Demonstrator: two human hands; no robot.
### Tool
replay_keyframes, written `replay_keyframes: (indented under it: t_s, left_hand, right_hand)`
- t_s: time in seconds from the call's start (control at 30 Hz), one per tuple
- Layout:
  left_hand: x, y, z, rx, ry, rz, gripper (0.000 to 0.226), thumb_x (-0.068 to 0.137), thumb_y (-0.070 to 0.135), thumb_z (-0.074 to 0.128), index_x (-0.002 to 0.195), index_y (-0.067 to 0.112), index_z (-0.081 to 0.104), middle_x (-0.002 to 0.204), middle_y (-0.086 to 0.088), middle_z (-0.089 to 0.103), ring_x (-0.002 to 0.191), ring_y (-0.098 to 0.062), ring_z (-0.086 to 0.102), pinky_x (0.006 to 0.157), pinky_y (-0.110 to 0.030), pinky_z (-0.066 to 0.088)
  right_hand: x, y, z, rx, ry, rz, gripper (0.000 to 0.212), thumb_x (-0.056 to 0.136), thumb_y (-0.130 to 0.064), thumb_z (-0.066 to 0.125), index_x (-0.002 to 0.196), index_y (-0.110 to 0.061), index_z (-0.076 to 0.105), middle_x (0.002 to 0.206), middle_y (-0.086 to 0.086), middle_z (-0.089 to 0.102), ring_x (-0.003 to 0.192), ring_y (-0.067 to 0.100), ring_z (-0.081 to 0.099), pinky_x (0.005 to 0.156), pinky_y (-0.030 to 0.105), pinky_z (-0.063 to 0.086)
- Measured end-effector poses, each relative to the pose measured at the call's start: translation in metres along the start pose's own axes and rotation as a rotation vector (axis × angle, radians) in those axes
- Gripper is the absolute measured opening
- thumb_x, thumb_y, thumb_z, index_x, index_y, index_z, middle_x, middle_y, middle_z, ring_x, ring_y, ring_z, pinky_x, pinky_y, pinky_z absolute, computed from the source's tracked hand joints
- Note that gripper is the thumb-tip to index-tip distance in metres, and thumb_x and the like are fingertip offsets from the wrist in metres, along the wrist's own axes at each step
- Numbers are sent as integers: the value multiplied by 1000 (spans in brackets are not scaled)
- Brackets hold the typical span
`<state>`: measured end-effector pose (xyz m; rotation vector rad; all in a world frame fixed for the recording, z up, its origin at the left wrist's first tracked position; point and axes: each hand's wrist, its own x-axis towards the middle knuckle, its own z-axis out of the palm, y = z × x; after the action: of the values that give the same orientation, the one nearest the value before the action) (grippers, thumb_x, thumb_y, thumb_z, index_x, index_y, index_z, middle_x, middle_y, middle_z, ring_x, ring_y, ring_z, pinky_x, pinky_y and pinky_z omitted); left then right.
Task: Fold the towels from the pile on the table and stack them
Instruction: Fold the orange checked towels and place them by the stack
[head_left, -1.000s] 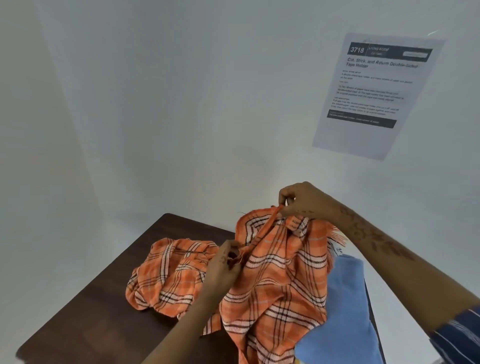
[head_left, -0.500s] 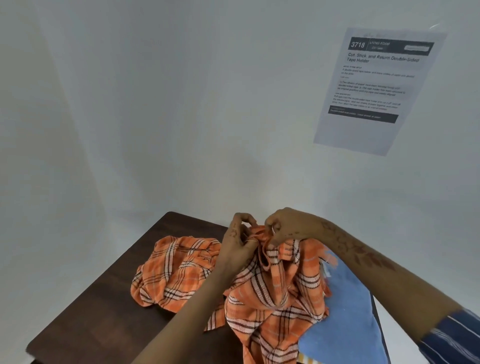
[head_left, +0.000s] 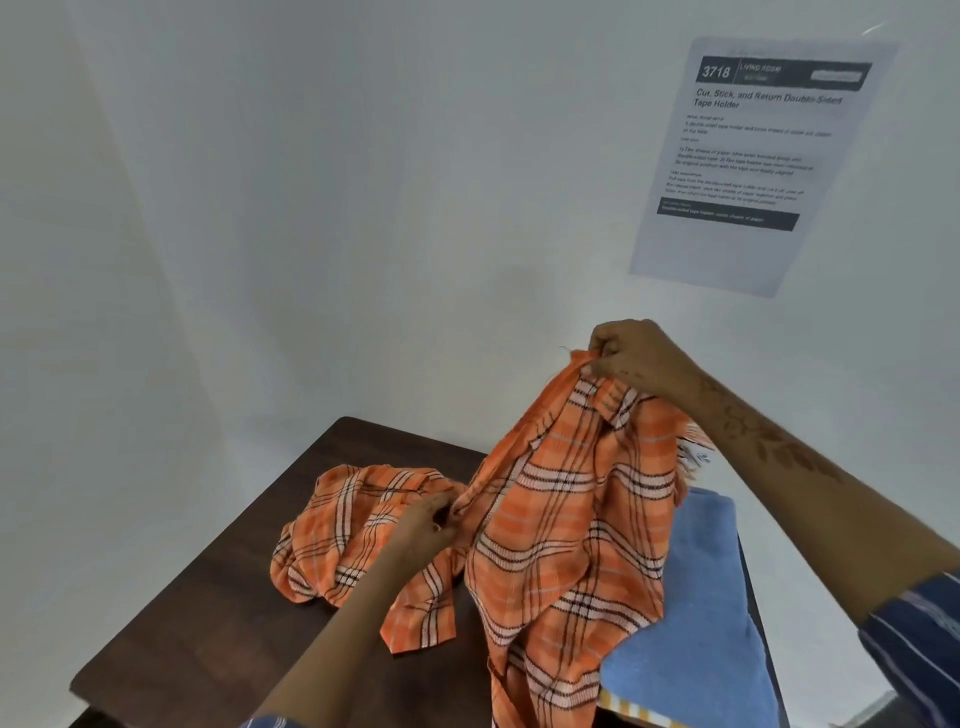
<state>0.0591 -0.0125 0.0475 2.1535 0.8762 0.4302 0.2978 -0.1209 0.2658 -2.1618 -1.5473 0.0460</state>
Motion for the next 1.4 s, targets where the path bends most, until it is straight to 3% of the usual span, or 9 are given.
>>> replay_keyframes:
  t_s: [0.13, 0.3, 0.5, 0.73, 0.9, 1.17, 1.23, 1.33, 1.4]
  left_hand:
    - [0, -9, 3, -188, 21, -103, 8, 84, 8, 63, 87, 16, 63, 86, -1, 64, 78, -11, 58, 69, -17, 46]
    - [8, -5, -2, -752, 92, -614, 7, 92, 6, 56, 97, 2, 60, 83, -14, 64, 69, -21, 64, 66, -34, 57]
    - [15, -2, -14, -907, 253, -646, 5, 93, 4, 53, 97, 0, 53, 70, -18, 68, 54, -22, 68, 49, -31, 58]
    - [25, -32, -54, 435, 414, -33, 19, 92, 5, 47, 110, 10, 45, 106, -10, 56, 70, -28, 62, 55, -37, 51]
    - [31, -26, -85, 200, 402, 0, 22, 81, -4, 45, 85, 18, 45, 74, -3, 60, 67, -25, 62, 63, -39, 52]
    - [6, -34, -89, 217, 252, 112, 13, 93, 11, 53, 95, 23, 53, 90, 13, 56, 83, -1, 56, 70, -13, 42]
    - [2, -33, -92, 161, 184, 93, 27, 88, 21, 64, 109, 28, 49, 99, 20, 53, 90, 2, 55, 73, -10, 42]
    - [5, -31, -98, 210, 260, 68, 24, 84, 23, 68, 103, 29, 56, 93, 17, 59, 87, -7, 60, 73, -22, 48]
    - [8, -24, -101, 140, 395, -22, 10, 82, 25, 70, 89, 23, 64, 81, 11, 65, 77, -12, 63, 69, -29, 51]
  right_hand:
    - [5, 12, -7, 57, 85, 49, 13, 76, -15, 74, 81, -9, 64, 81, 4, 63, 77, 20, 59, 72, 29, 46]
    - [6, 22, -3, 31, 86, 59, 14, 76, -18, 74, 81, -10, 63, 85, 5, 64, 78, 21, 60, 76, 31, 48]
    - [5, 28, 2, 26, 74, 46, 14, 76, -19, 74, 76, -14, 61, 76, -2, 61, 72, 16, 57, 65, 26, 41]
    - [-10, 17, -23, -227, -762, -18, 17, 77, -19, 73, 68, -17, 59, 62, -4, 55, 53, 1, 46, 52, 10, 36]
    - [1, 19, -15, -223, -617, -82, 23, 77, -20, 75, 64, -20, 56, 58, -8, 52, 56, 5, 45, 57, 21, 34]
    - [-11, -4, -9, -71, -1253, 74, 13, 78, -3, 72, 73, -11, 63, 59, -7, 63, 58, 6, 57, 65, 24, 48]
    - [-2, -6, -9, -108, -1071, -16, 9, 76, -1, 70, 74, -9, 66, 63, -4, 65, 60, 3, 57, 69, 26, 47]
    - [30, 3, 3, 49, -99, -30, 16, 71, -9, 76, 78, -16, 63, 67, 2, 61, 57, 3, 53, 70, 28, 47]
    - [42, -1, 11, 293, 218, 133, 41, 68, -21, 82, 97, -14, 56, 70, 4, 57, 60, 12, 50, 59, 23, 42]
